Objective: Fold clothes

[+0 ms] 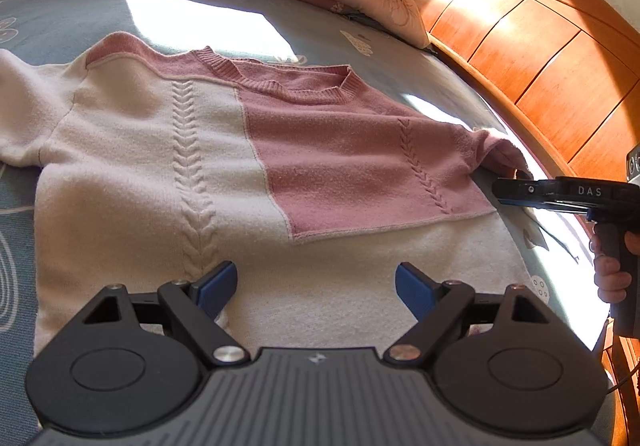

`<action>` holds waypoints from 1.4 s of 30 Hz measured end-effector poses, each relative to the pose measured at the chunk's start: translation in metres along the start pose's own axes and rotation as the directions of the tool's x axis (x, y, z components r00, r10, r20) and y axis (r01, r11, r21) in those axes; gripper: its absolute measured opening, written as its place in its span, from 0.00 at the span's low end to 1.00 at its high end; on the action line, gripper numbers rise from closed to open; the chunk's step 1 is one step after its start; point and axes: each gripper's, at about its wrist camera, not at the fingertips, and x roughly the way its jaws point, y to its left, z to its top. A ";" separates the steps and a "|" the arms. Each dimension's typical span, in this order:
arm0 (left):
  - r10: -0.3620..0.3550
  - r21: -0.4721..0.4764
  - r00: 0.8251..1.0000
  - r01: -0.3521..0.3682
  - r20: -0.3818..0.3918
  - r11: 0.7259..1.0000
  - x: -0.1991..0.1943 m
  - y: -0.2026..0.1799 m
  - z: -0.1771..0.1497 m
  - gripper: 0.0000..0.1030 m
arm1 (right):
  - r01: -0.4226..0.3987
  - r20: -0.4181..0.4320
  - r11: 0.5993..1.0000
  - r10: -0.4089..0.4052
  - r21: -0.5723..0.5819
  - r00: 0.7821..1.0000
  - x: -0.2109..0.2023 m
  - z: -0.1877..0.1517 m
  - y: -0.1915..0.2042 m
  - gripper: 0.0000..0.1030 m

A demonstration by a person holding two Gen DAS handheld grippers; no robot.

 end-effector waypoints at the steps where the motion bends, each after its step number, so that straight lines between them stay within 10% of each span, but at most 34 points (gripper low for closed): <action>1: 0.002 -0.007 1.000 -0.002 0.005 1.000 -0.002 0.002 0.001 0.84 | -0.014 -0.017 0.999 0.014 -0.029 1.000 0.005 -0.002 0.011 0.45; 10: -0.015 -0.055 0.997 0.011 -0.070 0.998 -0.004 0.019 0.007 0.84 | -0.172 -0.150 0.968 0.146 -0.181 0.978 0.064 0.003 0.097 0.45; 23: 0.008 -0.035 0.997 -0.010 -0.076 0.999 0.000 0.020 0.007 0.86 | -0.129 -0.075 0.931 0.109 -0.342 0.991 0.103 0.093 0.132 0.45; 32: -0.023 -0.050 0.995 0.018 -0.092 0.999 -0.002 0.026 0.006 0.87 | -0.109 -0.102 0.748 0.055 -0.654 0.993 0.205 0.131 0.169 0.47; 42: -0.090 -0.096 0.992 0.082 -0.083 0.992 -0.002 0.035 0.006 0.91 | -0.203 -0.171 0.701 0.117 -0.683 0.978 0.269 0.134 0.149 0.67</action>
